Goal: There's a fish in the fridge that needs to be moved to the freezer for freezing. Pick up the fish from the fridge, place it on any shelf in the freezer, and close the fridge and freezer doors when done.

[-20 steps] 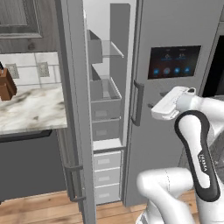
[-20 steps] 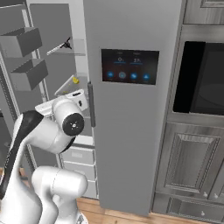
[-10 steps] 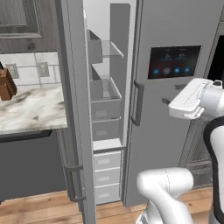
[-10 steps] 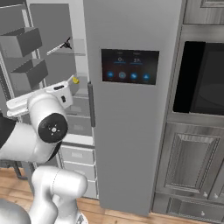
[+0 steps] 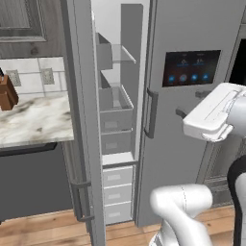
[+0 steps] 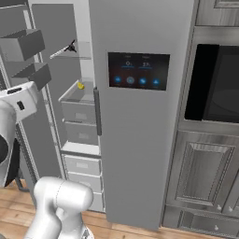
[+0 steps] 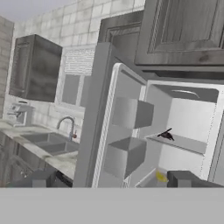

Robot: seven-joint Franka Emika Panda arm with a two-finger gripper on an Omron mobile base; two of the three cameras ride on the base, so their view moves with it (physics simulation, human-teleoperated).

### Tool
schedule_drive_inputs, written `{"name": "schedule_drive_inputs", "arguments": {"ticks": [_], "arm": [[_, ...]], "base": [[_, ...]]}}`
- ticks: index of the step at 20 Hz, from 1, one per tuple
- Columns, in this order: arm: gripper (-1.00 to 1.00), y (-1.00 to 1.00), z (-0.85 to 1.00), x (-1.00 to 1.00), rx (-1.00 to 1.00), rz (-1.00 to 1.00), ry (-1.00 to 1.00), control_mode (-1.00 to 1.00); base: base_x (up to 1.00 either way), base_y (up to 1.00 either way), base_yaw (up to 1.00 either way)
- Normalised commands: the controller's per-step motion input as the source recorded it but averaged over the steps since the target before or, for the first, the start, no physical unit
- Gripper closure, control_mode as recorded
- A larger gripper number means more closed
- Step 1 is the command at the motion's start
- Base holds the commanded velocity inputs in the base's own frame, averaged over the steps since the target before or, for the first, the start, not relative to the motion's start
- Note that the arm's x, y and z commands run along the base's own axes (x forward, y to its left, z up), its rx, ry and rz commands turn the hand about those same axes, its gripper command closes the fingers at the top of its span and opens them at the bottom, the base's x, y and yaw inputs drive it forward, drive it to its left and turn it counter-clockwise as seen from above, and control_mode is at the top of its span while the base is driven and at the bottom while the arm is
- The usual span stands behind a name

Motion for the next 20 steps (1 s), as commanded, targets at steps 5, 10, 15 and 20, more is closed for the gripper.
{"name": "schedule_drive_inputs", "arguments": {"ticks": [5,10,15,20], "arm": [[-1.00,1.00,-0.30,-0.10,0.09,-0.23,-0.21,-1.00],[-1.00,1.00,-0.43,0.03,0.05,-0.17,-0.31,-1.00],[-1.00,1.00,-0.97,0.35,0.04,-0.20,-0.28,-1.00],[-1.00,1.00,-1.00,0.61,0.10,-0.24,-0.14,-1.00]], "base": [[0.00,0.00,0.00],[0.00,0.00,0.00],[0.00,0.00,0.00],[0.00,0.00,0.00]]}}
